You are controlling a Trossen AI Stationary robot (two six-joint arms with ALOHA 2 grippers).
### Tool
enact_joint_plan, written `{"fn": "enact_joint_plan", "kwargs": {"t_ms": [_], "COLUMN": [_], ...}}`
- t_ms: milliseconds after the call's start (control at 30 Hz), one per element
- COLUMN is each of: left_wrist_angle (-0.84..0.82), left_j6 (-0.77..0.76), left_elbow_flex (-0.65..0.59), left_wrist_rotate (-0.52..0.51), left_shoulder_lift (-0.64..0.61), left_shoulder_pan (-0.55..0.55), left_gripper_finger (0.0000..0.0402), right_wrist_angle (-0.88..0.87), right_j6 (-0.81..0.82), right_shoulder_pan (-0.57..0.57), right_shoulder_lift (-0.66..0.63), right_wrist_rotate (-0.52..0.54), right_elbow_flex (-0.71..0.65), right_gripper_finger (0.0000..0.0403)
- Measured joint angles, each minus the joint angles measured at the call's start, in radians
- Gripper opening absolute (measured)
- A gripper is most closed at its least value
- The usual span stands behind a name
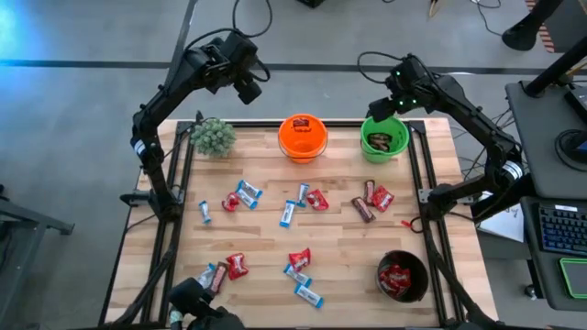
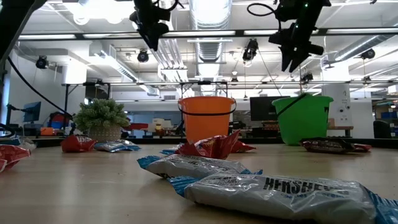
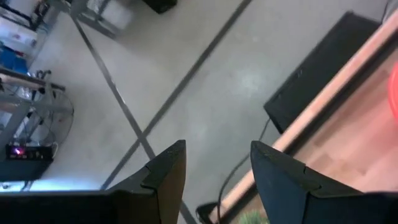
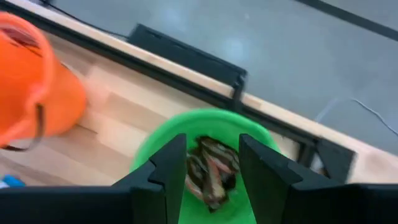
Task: Organize candy in baskets
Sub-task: Put the white chocolate into the orange bucket
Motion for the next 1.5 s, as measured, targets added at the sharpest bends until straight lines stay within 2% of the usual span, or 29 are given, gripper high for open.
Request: {"fn": "enact_joint_plan", "kwargs": {"t_ms": [133,367,633,733,833,933,1133,1500], "left_wrist_angle": [-0.066,-0.131,-0.129,-0.133,-0.139,-0.168,-0.270,-0.269], "left_j6": [-0.045,-0.127,-0.097,-0.105,-0.106,-0.098,-0.083,-0.041], "left_elbow_flex": [0.000,0.000,-0.003,-0.003,-0.004,-0.004,0.000,0.002], "left_wrist_rotate": [0.001,-0.005,0.001,0.068,0.185,0.250,0.255,0.297], "left_shoulder_lift": [0.002,0.002,0.002,0.002,0.002,0.002,-0.007,-0.085], "left_shoulder_pan": [0.003,0.007,0.005,0.005,0.005,0.002,0.000,-0.010], "left_gripper_finger": [0.0167,0.0207,0.0209,0.0202,0.0196,0.0193,0.0192,0.0192], "right_wrist_angle": [0.036,0.059,0.139,0.189,0.232,0.246,0.252,0.369], "right_j6": [-0.017,-0.033,-0.034,-0.035,-0.039,-0.025,0.046,0.091], "right_shoulder_pan": [0.001,0.015,0.051,0.073,0.102,0.135,0.218,0.433], "right_shoulder_lift": [0.000,0.000,0.000,0.000,0.000,0.000,0.000,0.016], "right_wrist_rotate": [-0.058,-0.101,-0.380,-0.446,-0.456,-0.457,-0.457,-0.453], "right_elbow_flex": [0.000,0.000,0.000,0.000,0.000,0.000,0.000,0.000], "right_gripper_finger": [0.0127,0.0128,0.0128,0.0128,0.0129,0.0125,0.0115,0.0103]}}
